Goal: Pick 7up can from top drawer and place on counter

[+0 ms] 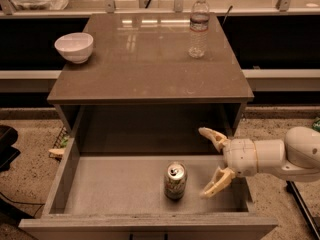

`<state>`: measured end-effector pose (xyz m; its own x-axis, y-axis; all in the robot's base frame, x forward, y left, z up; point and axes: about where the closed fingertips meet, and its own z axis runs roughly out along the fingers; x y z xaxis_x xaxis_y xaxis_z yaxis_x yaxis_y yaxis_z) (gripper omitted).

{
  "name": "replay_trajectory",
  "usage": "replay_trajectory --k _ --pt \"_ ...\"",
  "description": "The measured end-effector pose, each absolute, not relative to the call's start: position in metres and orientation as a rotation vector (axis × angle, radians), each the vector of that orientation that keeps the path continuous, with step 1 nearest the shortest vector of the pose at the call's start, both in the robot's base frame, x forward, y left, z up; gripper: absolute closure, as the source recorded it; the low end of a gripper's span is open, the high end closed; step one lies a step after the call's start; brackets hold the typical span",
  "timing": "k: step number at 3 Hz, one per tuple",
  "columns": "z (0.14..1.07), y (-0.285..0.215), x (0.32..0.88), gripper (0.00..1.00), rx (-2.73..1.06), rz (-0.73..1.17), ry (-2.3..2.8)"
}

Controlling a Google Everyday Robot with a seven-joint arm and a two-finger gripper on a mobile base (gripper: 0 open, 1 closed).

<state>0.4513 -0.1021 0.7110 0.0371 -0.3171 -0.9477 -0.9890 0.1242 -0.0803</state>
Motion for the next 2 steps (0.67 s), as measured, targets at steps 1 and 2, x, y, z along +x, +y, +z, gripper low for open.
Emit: replay_trajectory --k 1,2 --pt "0.708 -0.087 0.442 0.0 -1.397 0.915 1.432" --pt "0.7 -0.066 0.435 0.0 -1.445 0.939 1.421"
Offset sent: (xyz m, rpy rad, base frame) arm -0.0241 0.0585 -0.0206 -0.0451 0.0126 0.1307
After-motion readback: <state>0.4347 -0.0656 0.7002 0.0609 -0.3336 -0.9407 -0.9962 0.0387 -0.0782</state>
